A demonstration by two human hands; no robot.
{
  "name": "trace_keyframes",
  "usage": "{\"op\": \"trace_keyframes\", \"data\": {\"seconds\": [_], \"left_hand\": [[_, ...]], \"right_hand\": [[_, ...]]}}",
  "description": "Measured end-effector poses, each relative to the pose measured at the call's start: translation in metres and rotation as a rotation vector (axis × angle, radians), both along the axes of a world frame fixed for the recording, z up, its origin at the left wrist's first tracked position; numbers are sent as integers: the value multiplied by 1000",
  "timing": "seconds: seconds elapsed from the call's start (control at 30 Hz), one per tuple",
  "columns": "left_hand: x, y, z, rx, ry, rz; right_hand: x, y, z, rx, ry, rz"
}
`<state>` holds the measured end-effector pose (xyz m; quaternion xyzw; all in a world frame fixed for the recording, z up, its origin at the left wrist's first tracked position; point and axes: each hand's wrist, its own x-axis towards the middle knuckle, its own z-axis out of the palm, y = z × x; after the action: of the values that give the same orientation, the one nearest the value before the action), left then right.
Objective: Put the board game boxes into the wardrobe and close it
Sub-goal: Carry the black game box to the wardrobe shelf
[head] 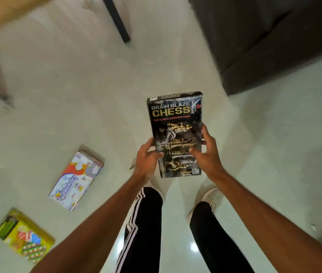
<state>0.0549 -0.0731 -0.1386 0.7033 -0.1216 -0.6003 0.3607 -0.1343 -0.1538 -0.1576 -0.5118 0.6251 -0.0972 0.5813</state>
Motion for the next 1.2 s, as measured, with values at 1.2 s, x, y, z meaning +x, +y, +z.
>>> {"op": "trace_keyframes", "data": {"seconds": [1.2], "left_hand": [[550,201,427,-188,-193,1355]], "right_hand": [[775,35,447,-31,-250,1444]]}}
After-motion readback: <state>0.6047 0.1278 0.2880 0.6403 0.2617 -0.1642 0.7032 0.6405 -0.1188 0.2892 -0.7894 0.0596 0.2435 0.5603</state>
